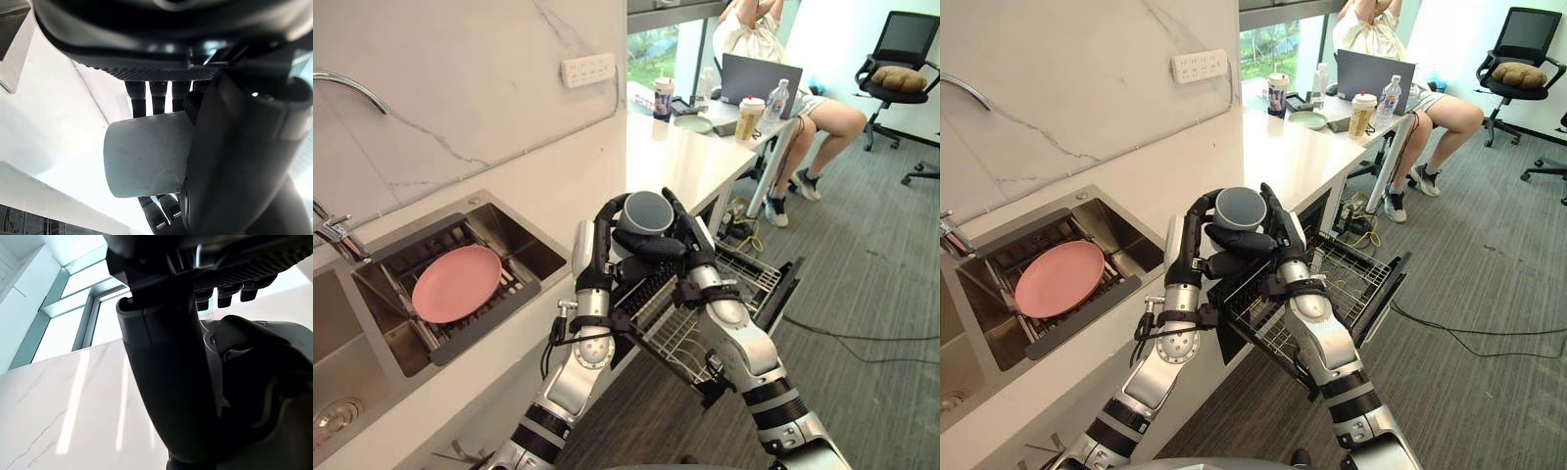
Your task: Walk over to the sink, pick up the cup, carry it to the dishwasher, place the cup inside the dishwasher, then close the dishwasher door
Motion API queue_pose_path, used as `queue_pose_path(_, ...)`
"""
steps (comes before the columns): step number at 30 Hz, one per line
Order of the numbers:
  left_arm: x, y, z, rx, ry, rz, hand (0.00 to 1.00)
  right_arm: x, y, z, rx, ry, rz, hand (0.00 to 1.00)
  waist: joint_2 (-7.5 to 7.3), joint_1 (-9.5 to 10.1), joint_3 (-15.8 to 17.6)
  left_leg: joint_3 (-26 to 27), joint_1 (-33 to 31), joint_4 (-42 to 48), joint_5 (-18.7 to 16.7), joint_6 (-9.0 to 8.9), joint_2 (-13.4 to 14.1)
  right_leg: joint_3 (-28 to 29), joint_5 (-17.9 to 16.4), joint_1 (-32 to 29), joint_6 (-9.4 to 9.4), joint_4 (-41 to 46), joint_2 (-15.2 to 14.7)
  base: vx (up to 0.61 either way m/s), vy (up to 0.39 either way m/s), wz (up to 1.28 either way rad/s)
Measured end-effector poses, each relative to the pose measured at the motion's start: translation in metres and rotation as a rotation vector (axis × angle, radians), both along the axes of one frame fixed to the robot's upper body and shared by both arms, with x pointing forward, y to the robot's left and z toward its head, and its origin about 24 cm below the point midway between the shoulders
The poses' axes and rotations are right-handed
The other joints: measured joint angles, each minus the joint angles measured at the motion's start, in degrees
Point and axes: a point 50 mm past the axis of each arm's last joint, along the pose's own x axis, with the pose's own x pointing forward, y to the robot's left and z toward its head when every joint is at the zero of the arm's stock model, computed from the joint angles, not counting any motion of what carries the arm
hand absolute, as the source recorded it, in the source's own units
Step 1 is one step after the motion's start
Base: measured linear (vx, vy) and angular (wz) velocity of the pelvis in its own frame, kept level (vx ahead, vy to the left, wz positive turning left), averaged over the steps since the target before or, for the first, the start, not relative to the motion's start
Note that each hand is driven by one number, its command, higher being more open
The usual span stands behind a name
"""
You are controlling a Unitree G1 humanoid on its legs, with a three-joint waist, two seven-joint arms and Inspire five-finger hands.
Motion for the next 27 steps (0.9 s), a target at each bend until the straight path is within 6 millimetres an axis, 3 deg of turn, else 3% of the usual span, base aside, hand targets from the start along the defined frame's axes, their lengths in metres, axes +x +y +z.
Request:
queue_pose_path(12,0.0,0.002,0.0,-0.01,-0.009,0.027,0.0,0.001,0.009,0.0,-0.061,-0.031,0.022,0.0,-0.56,0.2,-0.36,-1.4,0.08,-0.82,0.84,0.1,-0.36,-1.47,-0.11,0.48,-0.15,-0.02,-0.3,-0.03,0.002,0.06)
queue_pose_path(22,-0.001,0.001,0.004,-0.019,-0.029,0.028,0.0,0.001,0.011,0.001,-0.006,-0.05,0.015,0.0,-0.67,0.18,-0.38,-1.41,0.09,-0.81,0.87,0.03,-0.25,-1.52,-0.2,0.45,-0.26,-0.02,-0.21,0.0,0.0,0.0)
queue_pose_path(23,-0.001,0.001,0.005,-0.019,-0.032,0.028,1.0,0.0,0.011,0.002,-0.003,-0.053,0.013,0.0,-0.68,0.19,-0.38,-1.41,0.09,-0.81,0.87,0.03,-0.25,-1.52,-0.2,0.45,-0.26,-0.02,-0.21,0.0,0.0,0.0)
queue_pose_path(27,-0.002,-0.001,0.011,-0.051,-0.063,0.011,1.0,-0.002,0.012,0.006,0.02,-0.103,-0.032,0.0,-0.76,0.19,-0.34,-1.39,0.13,-0.82,0.87,0.02,-0.23,-1.48,-0.2,0.46,-0.26,-0.02,-0.19,0.0,0.0,0.0)
